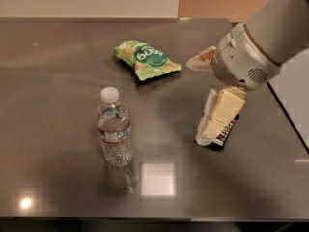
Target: Move water bottle near green rice chip bag
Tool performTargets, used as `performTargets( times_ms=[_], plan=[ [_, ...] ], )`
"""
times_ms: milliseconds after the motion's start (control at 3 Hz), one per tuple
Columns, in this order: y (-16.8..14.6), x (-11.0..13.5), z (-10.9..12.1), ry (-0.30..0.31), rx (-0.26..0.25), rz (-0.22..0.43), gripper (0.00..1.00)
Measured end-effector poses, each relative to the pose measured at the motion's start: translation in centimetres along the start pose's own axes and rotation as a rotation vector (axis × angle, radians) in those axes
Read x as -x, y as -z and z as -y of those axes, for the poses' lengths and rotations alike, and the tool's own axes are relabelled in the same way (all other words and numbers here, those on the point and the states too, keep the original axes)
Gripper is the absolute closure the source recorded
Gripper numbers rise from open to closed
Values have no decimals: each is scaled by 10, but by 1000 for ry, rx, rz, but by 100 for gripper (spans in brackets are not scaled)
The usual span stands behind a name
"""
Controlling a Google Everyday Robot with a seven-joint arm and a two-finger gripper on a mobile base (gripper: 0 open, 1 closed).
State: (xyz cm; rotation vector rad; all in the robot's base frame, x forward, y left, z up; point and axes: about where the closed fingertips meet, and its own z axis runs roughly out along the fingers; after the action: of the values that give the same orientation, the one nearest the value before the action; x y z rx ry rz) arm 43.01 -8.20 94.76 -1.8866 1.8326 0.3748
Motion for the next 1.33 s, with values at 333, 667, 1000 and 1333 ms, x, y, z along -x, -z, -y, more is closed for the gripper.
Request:
performTargets(
  times_ms=[333, 667, 1000, 1333],
  plan=[
    [-27, 36, 0, 60, -4, 105, 0],
    [-44, 60, 0, 88, 9, 178, 0],
    [-56, 80, -9, 102, 64, 248, 0],
    [-68, 94, -23, 115, 133, 289, 0]
  ],
)
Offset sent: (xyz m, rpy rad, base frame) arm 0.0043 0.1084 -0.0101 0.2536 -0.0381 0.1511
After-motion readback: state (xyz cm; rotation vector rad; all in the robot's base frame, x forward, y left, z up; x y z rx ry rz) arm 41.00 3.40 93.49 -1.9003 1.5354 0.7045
